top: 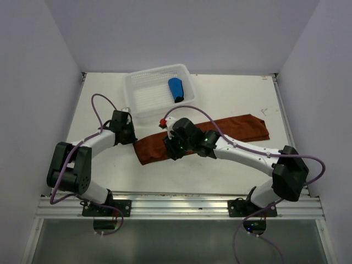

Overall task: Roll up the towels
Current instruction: Fold the towel

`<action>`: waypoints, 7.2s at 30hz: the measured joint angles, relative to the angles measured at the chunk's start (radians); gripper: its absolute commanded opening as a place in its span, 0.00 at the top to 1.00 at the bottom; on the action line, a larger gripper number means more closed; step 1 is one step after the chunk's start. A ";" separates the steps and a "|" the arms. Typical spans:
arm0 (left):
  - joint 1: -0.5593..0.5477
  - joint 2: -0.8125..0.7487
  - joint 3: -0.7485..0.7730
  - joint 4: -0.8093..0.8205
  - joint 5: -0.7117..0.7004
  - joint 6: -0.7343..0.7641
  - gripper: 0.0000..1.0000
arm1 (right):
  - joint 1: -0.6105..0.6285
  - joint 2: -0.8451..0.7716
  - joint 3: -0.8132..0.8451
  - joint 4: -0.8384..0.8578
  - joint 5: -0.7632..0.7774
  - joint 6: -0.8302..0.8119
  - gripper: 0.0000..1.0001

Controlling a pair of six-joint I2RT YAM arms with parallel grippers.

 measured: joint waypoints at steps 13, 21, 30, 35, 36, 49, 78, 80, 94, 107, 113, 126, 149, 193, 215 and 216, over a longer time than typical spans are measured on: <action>0.037 -0.114 -0.084 0.146 0.074 -0.055 1.00 | 0.142 0.356 0.278 0.047 0.016 -0.028 0.65; 0.039 -0.108 -0.105 0.170 0.094 -0.050 0.61 | 0.145 0.440 0.325 0.044 0.059 -0.024 0.64; 0.039 -0.113 -0.110 0.129 0.096 -0.055 0.55 | 0.145 0.445 0.327 0.039 0.090 -0.019 0.63; 0.031 -0.097 -0.109 0.088 0.072 -0.055 0.63 | 0.145 0.450 0.331 0.038 0.092 -0.005 0.63; 0.027 -0.090 -0.110 0.082 0.067 -0.055 0.67 | 0.145 0.452 0.332 0.038 0.092 -0.002 0.63; -0.001 -0.086 -0.088 0.039 -0.007 -0.056 1.00 | 0.146 0.505 0.382 0.044 0.092 0.014 0.65; -0.016 -0.074 -0.043 0.007 -0.048 -0.043 1.00 | 0.148 0.663 0.467 0.082 0.185 0.109 0.83; -0.016 -0.074 -0.043 0.007 -0.048 -0.043 1.00 | 0.148 0.663 0.467 0.082 0.186 0.114 0.94; -0.016 -0.055 -0.038 0.006 -0.048 -0.043 1.00 | 0.148 0.654 0.467 0.051 0.135 0.175 1.00; -0.016 -0.045 -0.021 0.006 -0.048 -0.042 1.00 | 0.148 0.618 0.467 0.045 0.129 0.210 0.68; -0.016 -0.038 -0.021 0.007 -0.048 -0.042 1.00 | 0.148 0.622 0.467 0.044 0.144 0.205 0.63; -0.016 -0.014 -0.021 0.014 -0.034 -0.042 1.00 | 0.152 0.698 0.505 0.064 0.216 0.209 0.87; -0.016 -0.006 0.014 0.008 -0.034 -0.032 1.00 | 0.152 0.587 0.450 0.084 0.162 0.329 1.00; -0.014 -0.053 0.016 -0.155 -0.234 -0.053 1.00 | -0.401 0.086 0.063 0.011 0.278 0.169 0.69; 0.161 0.082 0.321 -0.425 -0.481 0.022 1.00 | -0.742 0.127 -0.008 0.053 0.209 0.151 0.66; 0.172 0.094 0.337 -0.424 -0.493 0.034 1.00 | -0.742 0.131 -0.010 0.053 0.207 0.151 0.66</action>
